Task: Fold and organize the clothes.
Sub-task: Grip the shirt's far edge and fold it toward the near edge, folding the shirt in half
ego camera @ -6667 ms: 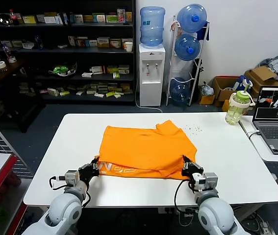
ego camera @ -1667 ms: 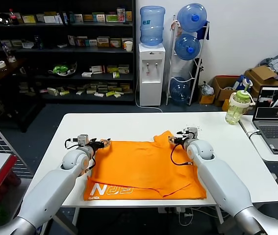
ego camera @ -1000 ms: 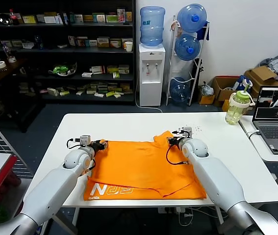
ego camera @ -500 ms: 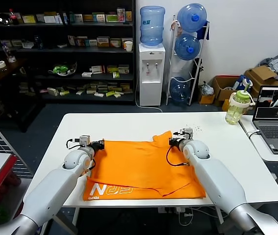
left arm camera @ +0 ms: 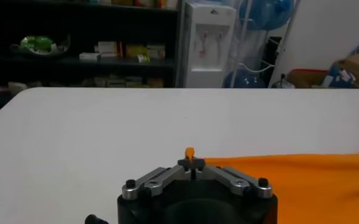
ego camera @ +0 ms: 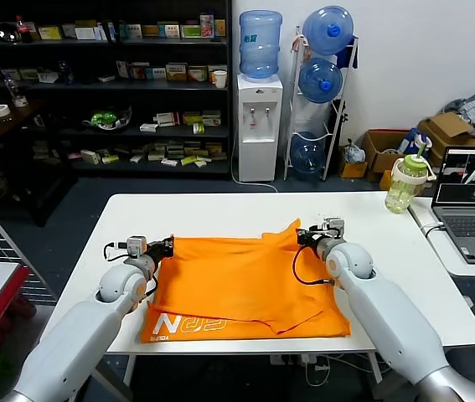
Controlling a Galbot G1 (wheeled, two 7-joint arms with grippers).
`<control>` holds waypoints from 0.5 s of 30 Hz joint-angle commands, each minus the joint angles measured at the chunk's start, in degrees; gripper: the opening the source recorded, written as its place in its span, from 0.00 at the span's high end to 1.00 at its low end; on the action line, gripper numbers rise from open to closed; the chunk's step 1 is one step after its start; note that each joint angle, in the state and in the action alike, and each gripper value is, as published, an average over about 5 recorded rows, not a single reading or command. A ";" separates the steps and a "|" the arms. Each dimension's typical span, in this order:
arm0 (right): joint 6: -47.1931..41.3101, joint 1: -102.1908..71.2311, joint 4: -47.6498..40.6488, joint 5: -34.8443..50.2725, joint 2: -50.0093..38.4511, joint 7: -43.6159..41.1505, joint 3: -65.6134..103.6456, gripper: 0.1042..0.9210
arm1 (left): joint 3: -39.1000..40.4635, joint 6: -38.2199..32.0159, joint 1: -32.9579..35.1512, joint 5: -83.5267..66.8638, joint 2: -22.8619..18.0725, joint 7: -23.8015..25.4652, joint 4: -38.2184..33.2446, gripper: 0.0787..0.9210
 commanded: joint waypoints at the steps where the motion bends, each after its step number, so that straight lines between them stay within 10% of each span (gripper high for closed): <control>1: -0.77 -10.11 15.77 4.20 -7.07 3.43 2.70 0.98 | -3.56 -0.22 9.65 0.27 4.37 -1.39 -14.17 0.98; 15: -3.33 -25.25 34.90 10.49 -15.26 10.75 8.84 0.98 | -6.00 -0.27 20.56 -0.18 9.27 -4.01 -26.87 0.98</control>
